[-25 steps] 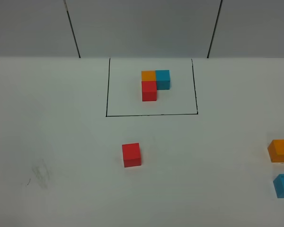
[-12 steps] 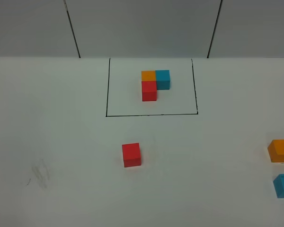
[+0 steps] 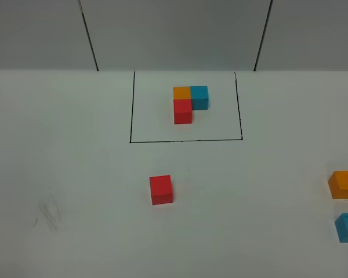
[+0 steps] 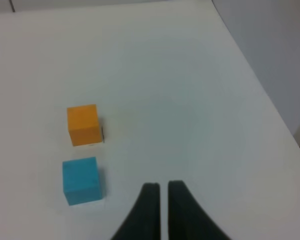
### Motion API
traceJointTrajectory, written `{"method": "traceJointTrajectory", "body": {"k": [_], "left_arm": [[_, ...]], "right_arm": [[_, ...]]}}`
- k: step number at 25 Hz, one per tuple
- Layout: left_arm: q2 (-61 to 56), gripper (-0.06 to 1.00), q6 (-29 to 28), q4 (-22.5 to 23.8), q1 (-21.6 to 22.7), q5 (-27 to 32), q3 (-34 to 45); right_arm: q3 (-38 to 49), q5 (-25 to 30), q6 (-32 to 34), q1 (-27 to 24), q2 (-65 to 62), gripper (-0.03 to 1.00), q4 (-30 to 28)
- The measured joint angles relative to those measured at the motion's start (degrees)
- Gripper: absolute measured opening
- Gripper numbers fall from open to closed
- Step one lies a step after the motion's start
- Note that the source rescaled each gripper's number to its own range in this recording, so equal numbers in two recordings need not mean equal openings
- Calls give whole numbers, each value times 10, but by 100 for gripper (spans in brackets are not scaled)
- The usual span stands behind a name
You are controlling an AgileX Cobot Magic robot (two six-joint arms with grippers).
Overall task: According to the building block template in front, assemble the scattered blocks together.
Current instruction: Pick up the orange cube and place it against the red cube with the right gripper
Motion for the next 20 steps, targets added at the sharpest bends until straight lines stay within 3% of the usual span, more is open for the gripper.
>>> {"method": "traceJointTrajectory", "body": {"k": [13,20], "left_arm": [[0,0,0,0,0,0,0],[0,0,0,0,0,0,0]], "right_arm": [[0,0,0,0,0,1,-1],[0,-3,-17,0,0,3,-30]]}}
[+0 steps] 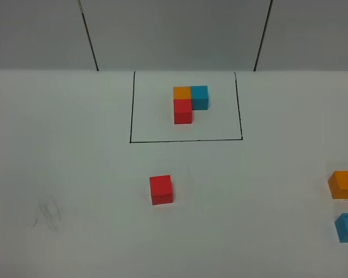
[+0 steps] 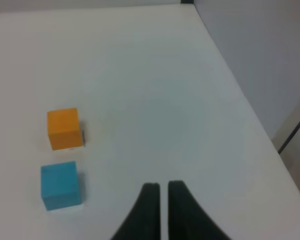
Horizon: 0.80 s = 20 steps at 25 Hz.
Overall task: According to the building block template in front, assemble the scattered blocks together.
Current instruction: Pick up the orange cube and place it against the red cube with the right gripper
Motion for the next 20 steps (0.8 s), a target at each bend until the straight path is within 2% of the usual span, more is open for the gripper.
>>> {"method": "traceJointTrajectory", "body": {"k": [7,16,18,20], "left_arm": [[0,0,0,0,0,0,0],[0,0,0,0,0,0,0],[0,0,0,0,0,0,0],[0,0,0,0,0,0,0]], "right_arm": [[0,-10,-37,0,0,23,13],[0,-12,-38,0,0,30,18],[0,-12,-44,0,0,35,26],[1,-12,-50,0,0,44,35]]}}
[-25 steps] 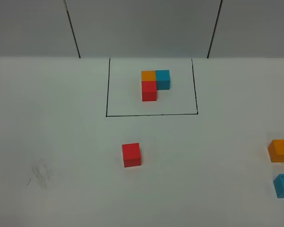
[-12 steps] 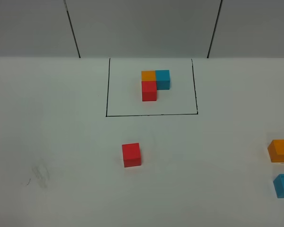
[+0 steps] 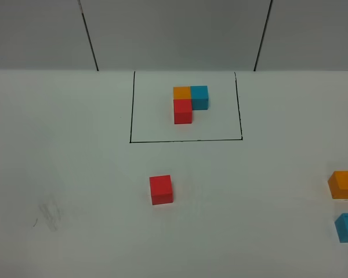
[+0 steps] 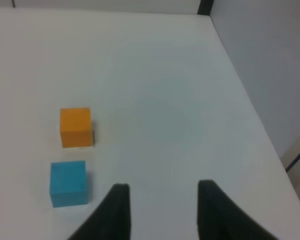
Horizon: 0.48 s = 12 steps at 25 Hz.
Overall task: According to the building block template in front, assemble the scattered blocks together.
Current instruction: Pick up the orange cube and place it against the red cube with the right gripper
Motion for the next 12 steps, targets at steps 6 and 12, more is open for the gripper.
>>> {"method": "traceJointTrajectory", "body": {"k": [6,12], "left_arm": [[0,0,0,0,0,0,0],[0,0,0,0,0,0,0]], "right_arm": [[0,0,-6,0,0,92,9],[-1,0,-3,0,0,97,12]]}}
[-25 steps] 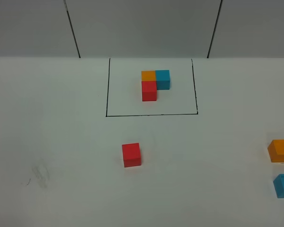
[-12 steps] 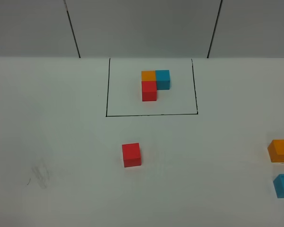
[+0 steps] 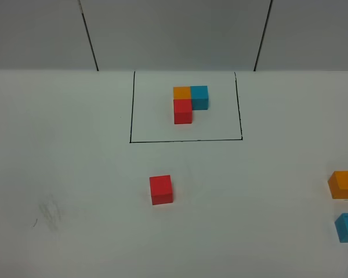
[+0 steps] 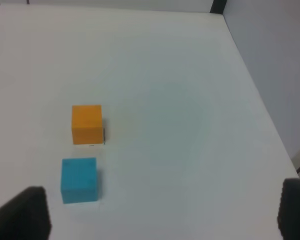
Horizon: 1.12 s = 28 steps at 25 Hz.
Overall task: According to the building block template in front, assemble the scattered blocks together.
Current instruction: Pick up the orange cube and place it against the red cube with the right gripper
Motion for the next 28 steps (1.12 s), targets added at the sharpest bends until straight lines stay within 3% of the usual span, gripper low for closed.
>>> {"method": "traceJointTrajectory", "body": {"k": [5,17,28], "left_arm": [[0,0,0,0,0,0,0],[0,0,0,0,0,0,0],[0,0,0,0,0,0,0]], "right_arm": [[-31,-2,-1,0,39,88,9],[-140,-44,-33,0,315,86,29],[-148,-150,-34,0,532,86,65]]}}
